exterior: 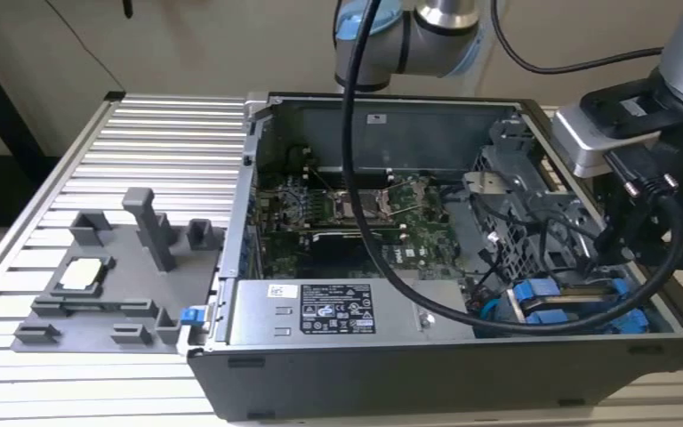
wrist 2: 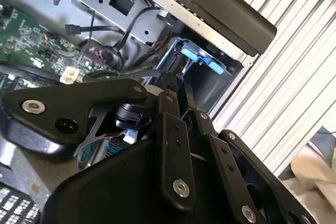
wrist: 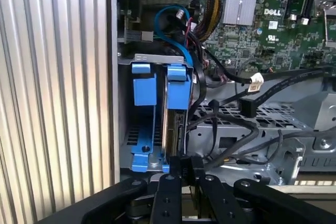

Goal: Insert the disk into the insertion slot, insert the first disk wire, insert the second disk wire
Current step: 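Insert the first disk wire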

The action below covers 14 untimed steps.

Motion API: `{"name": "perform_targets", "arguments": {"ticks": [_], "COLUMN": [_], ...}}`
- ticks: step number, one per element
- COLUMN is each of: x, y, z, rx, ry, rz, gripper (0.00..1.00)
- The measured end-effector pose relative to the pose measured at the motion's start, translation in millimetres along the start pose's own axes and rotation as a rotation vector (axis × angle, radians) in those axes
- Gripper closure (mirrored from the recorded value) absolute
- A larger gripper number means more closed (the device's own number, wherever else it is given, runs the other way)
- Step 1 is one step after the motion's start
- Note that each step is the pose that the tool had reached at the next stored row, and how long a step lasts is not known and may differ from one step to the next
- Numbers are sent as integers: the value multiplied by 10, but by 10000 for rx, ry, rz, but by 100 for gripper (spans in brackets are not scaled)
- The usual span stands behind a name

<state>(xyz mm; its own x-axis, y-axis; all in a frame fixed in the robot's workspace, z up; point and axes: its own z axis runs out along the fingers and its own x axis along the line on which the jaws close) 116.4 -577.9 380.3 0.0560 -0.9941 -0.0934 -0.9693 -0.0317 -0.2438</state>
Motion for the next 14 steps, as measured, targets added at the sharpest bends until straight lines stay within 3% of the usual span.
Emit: {"name": "perform_targets", "arguments": {"ticks": [1,2,6,14], "x": [5,8,16,32], "y": [-11,-29,-143,-360], "z": [7,14,53,121], "rx": [-27,-106,-556,-1618], "ry": [-59,-66,-80,-113], "rz": [17,28,78,193], "gripper": [81,81,81,81]}}
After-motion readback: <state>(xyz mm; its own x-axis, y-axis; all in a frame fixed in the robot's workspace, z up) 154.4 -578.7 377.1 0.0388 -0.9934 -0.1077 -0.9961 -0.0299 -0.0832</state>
